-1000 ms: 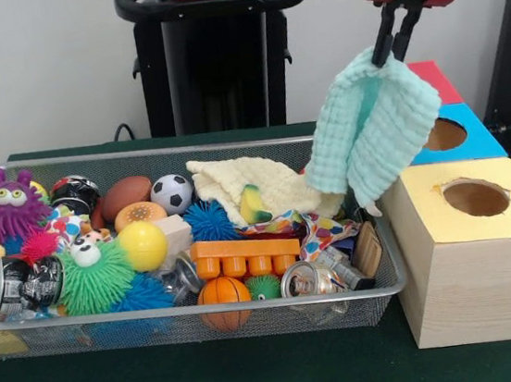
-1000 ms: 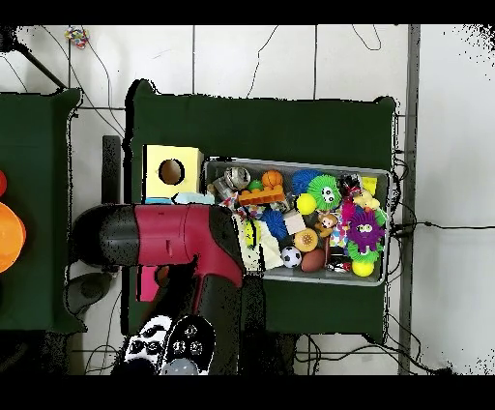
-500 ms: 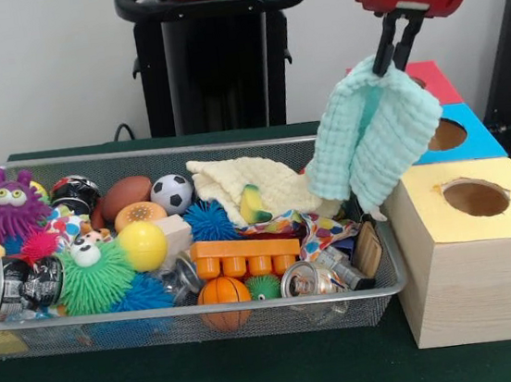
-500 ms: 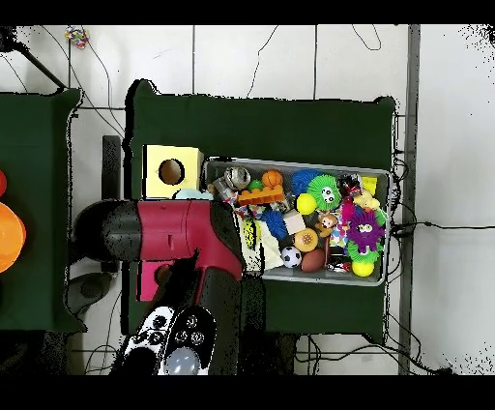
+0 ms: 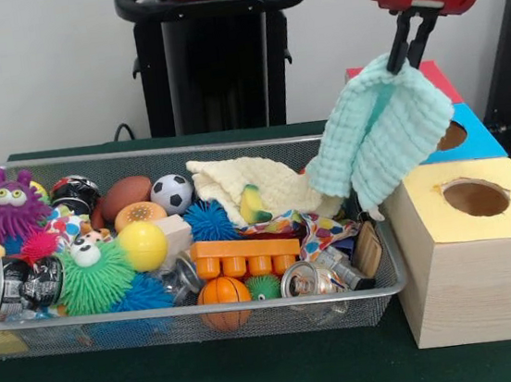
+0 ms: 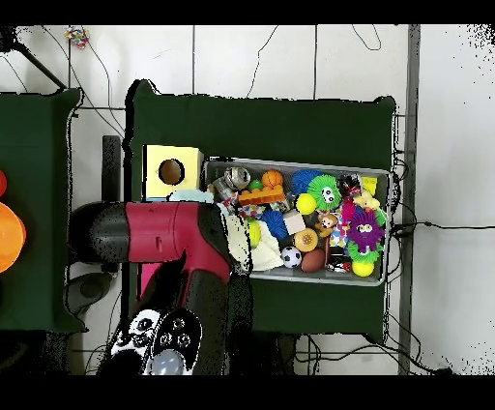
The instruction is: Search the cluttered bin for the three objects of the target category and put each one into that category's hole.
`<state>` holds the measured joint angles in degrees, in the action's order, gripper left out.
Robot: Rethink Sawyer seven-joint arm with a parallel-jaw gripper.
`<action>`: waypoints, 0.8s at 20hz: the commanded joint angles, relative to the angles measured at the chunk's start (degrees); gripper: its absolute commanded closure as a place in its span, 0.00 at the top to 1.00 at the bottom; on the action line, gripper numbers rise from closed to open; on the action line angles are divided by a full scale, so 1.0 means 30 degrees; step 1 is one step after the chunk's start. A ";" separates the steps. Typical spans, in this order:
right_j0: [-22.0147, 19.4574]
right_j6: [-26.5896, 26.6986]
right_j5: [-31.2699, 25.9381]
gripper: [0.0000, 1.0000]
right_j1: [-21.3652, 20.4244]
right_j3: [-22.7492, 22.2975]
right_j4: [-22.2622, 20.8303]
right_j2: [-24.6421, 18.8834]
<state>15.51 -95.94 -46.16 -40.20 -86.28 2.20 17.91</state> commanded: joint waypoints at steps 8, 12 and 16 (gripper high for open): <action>0.1017 -0.6863 -0.1539 0.00 0.1065 0.0946 0.1183 0.0214; 0.0844 -0.6746 -0.0988 0.00 0.1083 0.0565 0.1184 0.0010; 0.0691 -0.6606 -0.0778 0.00 0.1019 0.0382 0.1101 -0.0095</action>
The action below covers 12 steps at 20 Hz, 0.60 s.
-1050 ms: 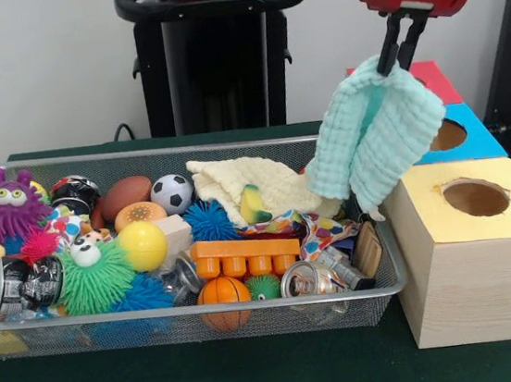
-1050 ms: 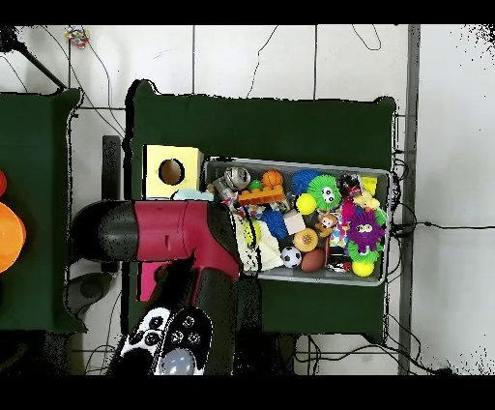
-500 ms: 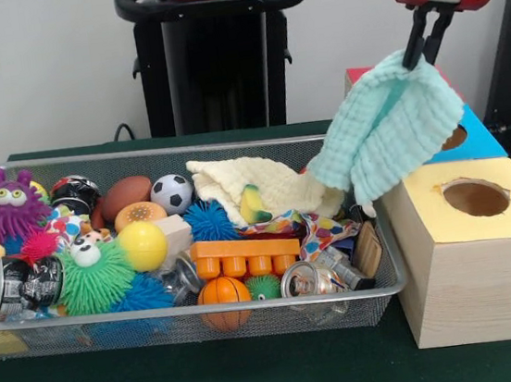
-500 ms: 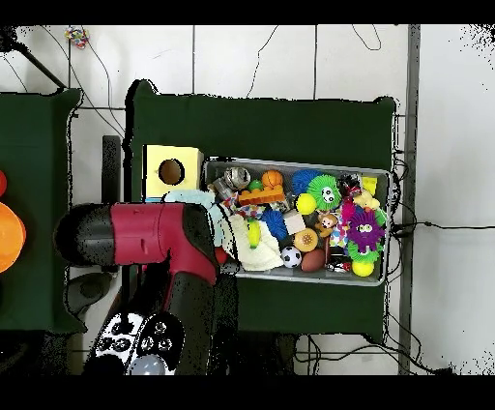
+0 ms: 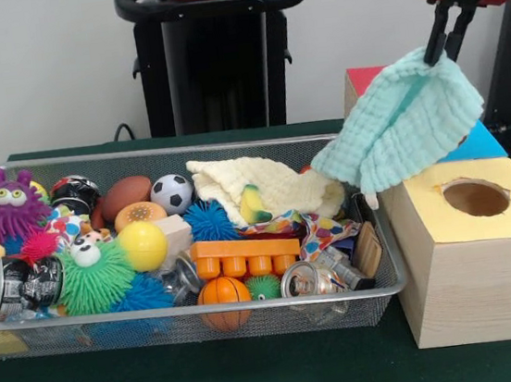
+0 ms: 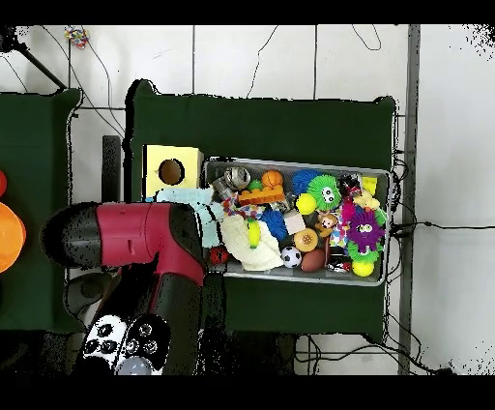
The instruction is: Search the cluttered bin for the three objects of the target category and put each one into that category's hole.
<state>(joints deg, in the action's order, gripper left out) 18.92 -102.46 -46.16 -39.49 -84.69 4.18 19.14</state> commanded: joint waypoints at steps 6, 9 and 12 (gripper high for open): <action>-0.0973 -0.4231 -0.0407 0.00 0.1529 0.0293 0.0826 -0.1135; -0.1075 -0.3912 -0.1092 0.00 0.1895 0.1165 0.0708 -0.1137; -0.0258 -0.4543 -0.1623 0.00 0.2000 0.2024 0.0226 -0.0337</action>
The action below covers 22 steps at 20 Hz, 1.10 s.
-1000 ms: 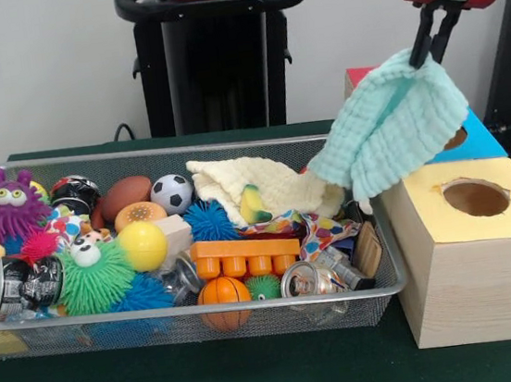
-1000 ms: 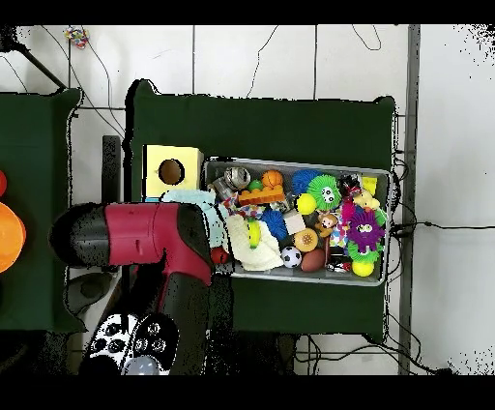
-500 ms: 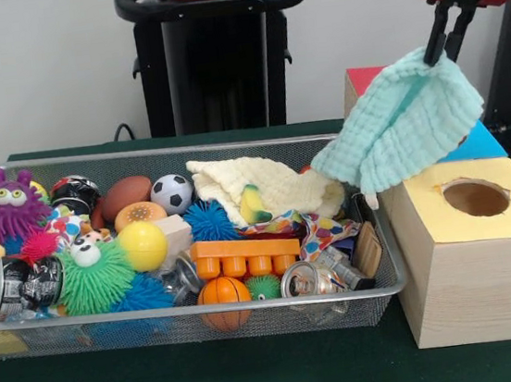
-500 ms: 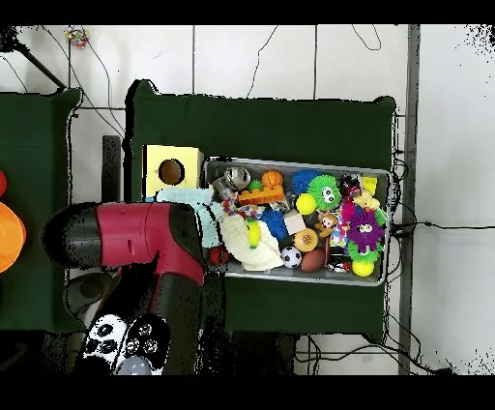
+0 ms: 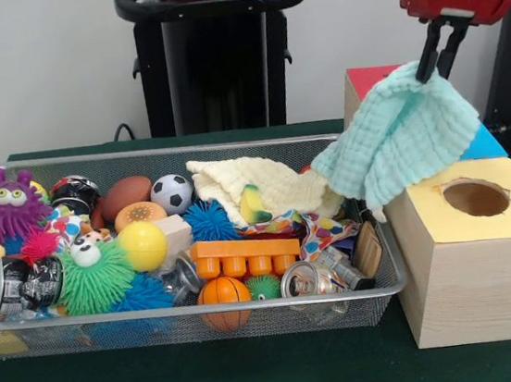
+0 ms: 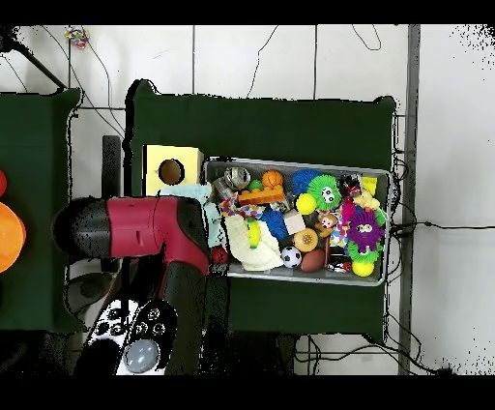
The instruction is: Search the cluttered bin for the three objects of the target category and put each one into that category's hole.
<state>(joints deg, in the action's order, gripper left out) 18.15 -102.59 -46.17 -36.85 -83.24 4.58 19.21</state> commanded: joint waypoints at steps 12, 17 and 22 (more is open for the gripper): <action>0.1399 -0.6491 -0.3029 0.00 0.2531 0.3708 0.1017 0.0008; 0.1867 -0.7464 -0.3988 0.00 0.3360 0.5184 0.1535 0.0312; 0.1486 -0.7231 -0.4814 0.00 0.3946 0.6327 0.1600 0.0193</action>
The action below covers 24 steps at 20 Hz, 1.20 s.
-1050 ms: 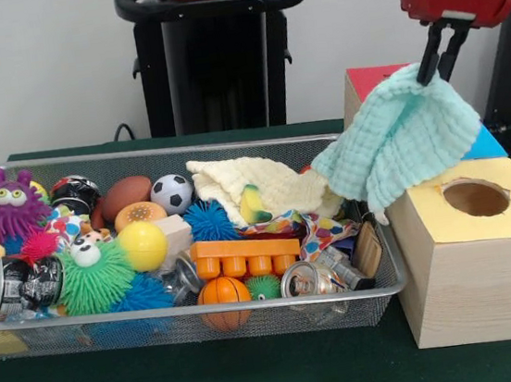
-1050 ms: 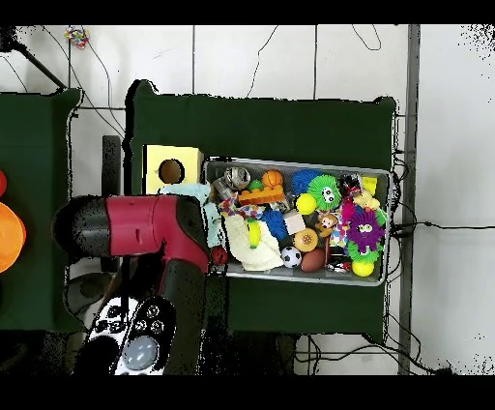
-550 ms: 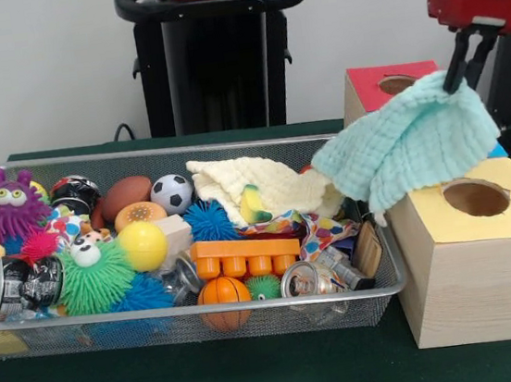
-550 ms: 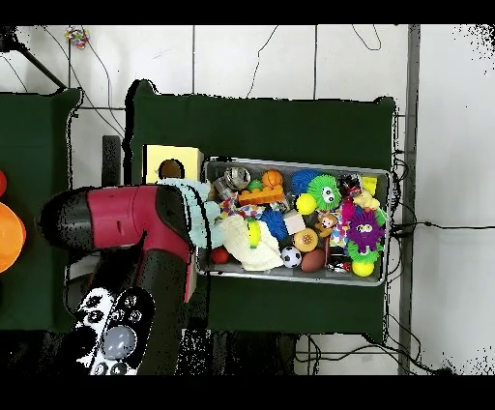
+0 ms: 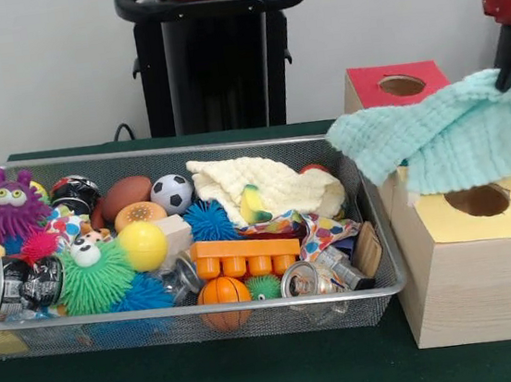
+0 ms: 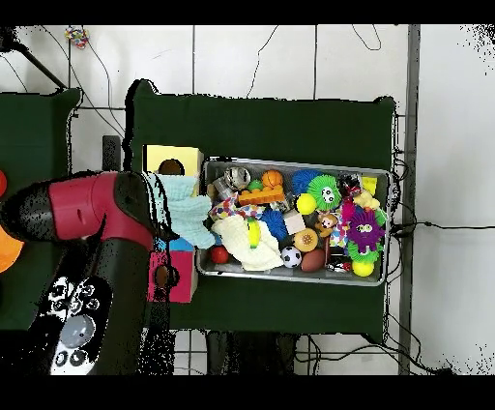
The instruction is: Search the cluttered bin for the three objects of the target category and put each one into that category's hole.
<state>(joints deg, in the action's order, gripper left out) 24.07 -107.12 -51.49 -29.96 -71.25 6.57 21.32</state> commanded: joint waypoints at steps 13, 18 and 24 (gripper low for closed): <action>-0.5171 0.0201 -0.3289 0.00 0.3933 0.5602 0.0790 -0.4064; -0.6333 0.1845 -0.4431 0.00 0.3348 0.5991 0.0267 -0.4883; -0.7327 0.3065 0.0489 0.00 0.2002 0.1542 -0.1175 -0.5535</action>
<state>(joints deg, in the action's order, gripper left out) 4.45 -109.76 -55.40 -21.40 -56.86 7.84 12.55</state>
